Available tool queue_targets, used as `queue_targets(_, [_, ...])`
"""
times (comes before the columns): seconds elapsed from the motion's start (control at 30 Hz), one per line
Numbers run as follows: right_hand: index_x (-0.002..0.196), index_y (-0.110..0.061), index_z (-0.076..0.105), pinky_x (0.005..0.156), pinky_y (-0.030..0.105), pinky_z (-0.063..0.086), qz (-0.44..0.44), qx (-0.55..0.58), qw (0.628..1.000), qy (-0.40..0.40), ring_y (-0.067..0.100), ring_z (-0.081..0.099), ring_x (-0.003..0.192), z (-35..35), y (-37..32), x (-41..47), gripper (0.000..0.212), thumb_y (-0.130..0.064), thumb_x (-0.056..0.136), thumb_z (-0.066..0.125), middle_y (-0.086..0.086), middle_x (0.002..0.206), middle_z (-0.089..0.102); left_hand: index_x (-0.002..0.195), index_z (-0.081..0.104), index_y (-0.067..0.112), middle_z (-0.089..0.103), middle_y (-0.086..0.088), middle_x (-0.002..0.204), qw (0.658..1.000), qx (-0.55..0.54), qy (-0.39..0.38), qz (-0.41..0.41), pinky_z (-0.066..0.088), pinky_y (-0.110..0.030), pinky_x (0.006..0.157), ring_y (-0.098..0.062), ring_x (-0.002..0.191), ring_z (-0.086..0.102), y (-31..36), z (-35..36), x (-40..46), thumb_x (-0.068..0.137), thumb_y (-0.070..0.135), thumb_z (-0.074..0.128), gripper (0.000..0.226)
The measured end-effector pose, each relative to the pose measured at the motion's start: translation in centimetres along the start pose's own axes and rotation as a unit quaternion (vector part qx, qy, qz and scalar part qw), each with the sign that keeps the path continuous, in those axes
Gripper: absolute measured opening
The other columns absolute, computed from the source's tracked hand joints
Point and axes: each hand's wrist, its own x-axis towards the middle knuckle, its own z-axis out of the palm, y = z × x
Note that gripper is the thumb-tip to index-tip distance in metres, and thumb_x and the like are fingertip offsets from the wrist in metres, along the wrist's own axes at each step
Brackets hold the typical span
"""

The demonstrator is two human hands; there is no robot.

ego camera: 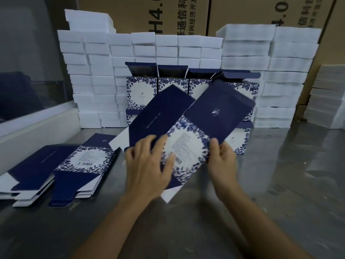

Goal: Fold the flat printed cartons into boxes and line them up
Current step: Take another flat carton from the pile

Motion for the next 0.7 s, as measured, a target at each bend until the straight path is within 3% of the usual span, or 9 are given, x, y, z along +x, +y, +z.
queue_targets(0.07, [0.093, 0.003, 0.055, 0.072, 0.039, 0.051, -0.017, 0.003, 0.999, 0.044, 0.025, 0.062, 0.076, -1.1, -0.1, 0.8, 0.029, -0.022, 0.106, 0.047, 0.024, 0.091, 0.069, 0.14, 0.047, 0.021, 0.048, -0.008, 0.14, 0.998, 0.006, 0.011, -0.059, 0.029, -0.05, 0.103, -0.025, 0.128, 0.044, -1.8, -0.5, 0.4, 0.092, 0.054, 0.033, 0.059])
queue_targets(0.13, [0.098, 0.007, 0.053, 0.069, 0.039, 0.048, -0.024, 0.017, 0.997, 0.073, 0.035, 0.059, 0.07, -1.9, -0.3, 1.3, 0.031, -0.022, 0.106, 0.047, 0.029, 0.088, 0.066, 0.141, 0.044, 0.022, 0.047, -0.007, 0.142, 0.992, -0.022, 0.014, -0.12, 0.028, -0.053, 0.106, -0.026, 0.128, 0.045, -3.4, -1.0, 0.7, 0.09, 0.056, 0.036, 0.062])
queue_targets(0.2, [0.101, -0.004, 0.061, 0.068, 0.034, 0.051, -0.023, 0.012, 0.995, 0.091, 0.017, 0.065, 0.069, -2.3, -0.6, 1.5, 0.022, -0.022, 0.106, 0.049, 0.012, 0.086, 0.073, 0.139, 0.045, 0.027, 0.053, 0.0, 0.139, 0.971, -0.16, -0.015, -0.179, 0.038, -0.052, 0.106, -0.02, 0.124, 0.051, -3.9, -1.5, 0.8, 0.089, 0.058, 0.043, 0.059])
queue_targets(0.27, [0.116, -0.011, 0.064, 0.072, 0.021, 0.055, -0.023, 0.006, 0.996, 0.089, 0.002, 0.067, 0.075, -2.4, -0.6, 1.4, 0.02, -0.018, 0.105, 0.049, 0.002, 0.093, 0.074, 0.123, 0.055, 0.04, 0.063, 0.014, 0.124, 0.914, -0.337, -0.05, -0.222, 0.052, -0.042, 0.096, -0.004, 0.11, 0.062, -3.4, -1.5, 0.8, 0.09, 0.049, 0.062, 0.035])
queue_targets(0.37, [0.145, -0.011, 0.051, 0.102, 0.026, 0.048, -0.02, -0.03, 0.998, 0.044, 0.008, 0.061, 0.119, -2.4, -0.5, 1.3, 0.039, -0.016, 0.107, 0.044, 0.004, 0.135, 0.064, 0.099, 0.058, 0.044, 0.067, 0.022, 0.103, 0.874, -0.416, -0.045, -0.246, 0.057, -0.019, 0.073, 0.009, 0.088, 0.066, -3.0, -0.8, 0.8, 0.083, 0.026, 0.076, 0.03])
queue_targets(0.43, [0.156, -0.019, 0.033, 0.104, 0.013, 0.04, 0.0, -0.03, 0.999, -0.019, -0.007, 0.047, 0.129, -2.5, -0.6, 1.1, 0.05, -0.025, 0.108, 0.044, -0.014, 0.151, 0.047, 0.104, 0.058, 0.04, 0.068, 0.018, 0.099, 0.852, -0.443, -0.027, -0.279, 0.054, -0.014, 0.062, 0.008, 0.08, 0.068, -3.3, -0.6, 1.0, 0.083, 0.019, 0.078, 0.035])
queue_targets(0.53, [0.158, -0.032, 0.021, 0.071, -0.008, 0.037, 0.051, 0.024, 0.991, -0.118, -0.038, 0.045, 0.094, -2.1, -0.6, 0.9, 0.059, -0.038, 0.105, 0.045, -0.048, 0.12, 0.041, 0.116, 0.059, 0.028, 0.074, 0.006, 0.089, 0.803, -0.485, 0.005, -0.345, 0.055, -0.02, 0.054, -0.004, 0.072, 0.072, -4.4, -0.6, 1.4, 0.082, 0.013, 0.078, 0.043])
queue_targets(0.63, [0.159, -0.034, 0.018, 0.071, -0.007, 0.039, 0.059, 0.058, 0.983, -0.166, -0.039, 0.045, 0.092, -1.5, -0.3, 0.8, 0.072, -0.042, 0.095, 0.052, -0.055, 0.11, 0.045, 0.118, 0.062, 0.022, 0.076, 0.005, 0.09, 0.761, -0.521, 0.027, -0.384, 0.056, -0.02, 0.053, -0.009, 0.075, 0.073, -5.1, -0.6, 1.7, 0.079, 0.012, 0.08, 0.044])
queue_targets(0.7, [0.159, -0.033, 0.018, 0.068, -0.003, 0.043, 0.077, 0.061, 0.979, -0.177, -0.033, 0.052, 0.088, -1.4, 0.1, 1.0, 0.072, -0.025, 0.098, 0.057, -0.053, 0.103, 0.055, 0.115, 0.064, 0.023, 0.076, 0.006, 0.09, 0.75, -0.528, 0.017, -0.398, 0.056, -0.021, 0.056, -0.01, 0.078, 0.074, -5.4, -0.7, 1.7, 0.079, 0.014, 0.081, 0.041])
